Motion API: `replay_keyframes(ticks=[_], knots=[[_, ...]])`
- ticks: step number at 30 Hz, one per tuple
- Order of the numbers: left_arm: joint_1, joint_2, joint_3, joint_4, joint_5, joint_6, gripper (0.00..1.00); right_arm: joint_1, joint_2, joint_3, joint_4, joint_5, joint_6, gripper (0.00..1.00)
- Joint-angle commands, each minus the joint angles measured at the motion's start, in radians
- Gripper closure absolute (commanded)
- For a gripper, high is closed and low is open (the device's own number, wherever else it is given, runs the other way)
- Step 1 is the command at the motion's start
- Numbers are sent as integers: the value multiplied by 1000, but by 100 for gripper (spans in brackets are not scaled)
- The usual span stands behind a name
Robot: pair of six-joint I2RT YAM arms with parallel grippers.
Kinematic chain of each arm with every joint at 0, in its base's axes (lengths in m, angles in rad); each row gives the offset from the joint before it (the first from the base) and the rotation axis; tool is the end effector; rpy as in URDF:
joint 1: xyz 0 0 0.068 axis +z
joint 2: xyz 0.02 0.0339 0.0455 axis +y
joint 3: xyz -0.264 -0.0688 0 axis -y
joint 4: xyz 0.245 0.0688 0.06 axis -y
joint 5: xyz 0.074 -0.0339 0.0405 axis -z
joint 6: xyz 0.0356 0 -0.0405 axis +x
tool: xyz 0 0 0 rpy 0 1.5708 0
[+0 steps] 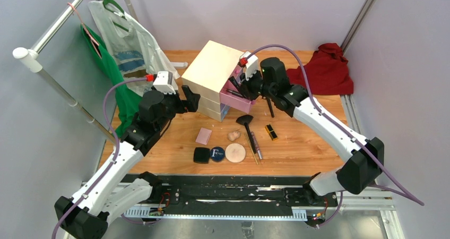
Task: Organize the makeup
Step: Place the makeup in the drawer.
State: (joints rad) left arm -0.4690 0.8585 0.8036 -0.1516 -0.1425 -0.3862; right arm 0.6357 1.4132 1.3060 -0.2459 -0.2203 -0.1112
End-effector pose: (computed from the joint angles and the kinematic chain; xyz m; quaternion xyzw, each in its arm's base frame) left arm 0.1827 -0.0869 0.3374 -0.0128 0.7754 -0.2105 0.5952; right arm 0.2614 0.2026 0.3701 -0.3560 0.7362 0.2345 0.5256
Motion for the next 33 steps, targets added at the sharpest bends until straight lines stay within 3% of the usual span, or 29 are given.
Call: replay_keyframes(ticks=[1, 14, 25, 30, 33], knots=[[-8, -5, -5, 30, -11, 0, 2, 16, 31, 70, -105, 8, -28, 99], [-8, -5, -7, 30, -17, 0, 2, 16, 120, 188, -264, 1, -48, 99], [-8, -6, -7, 29, -20, 0, 2, 18, 162, 212, -303, -8, -54, 99], [-8, -5, -9, 32, -22, -2, 2, 21, 158, 213, -300, -2, -59, 78], [-8, -3, -9, 32, -20, -2, 2, 25, 147, 215, -293, 2, -65, 58]])
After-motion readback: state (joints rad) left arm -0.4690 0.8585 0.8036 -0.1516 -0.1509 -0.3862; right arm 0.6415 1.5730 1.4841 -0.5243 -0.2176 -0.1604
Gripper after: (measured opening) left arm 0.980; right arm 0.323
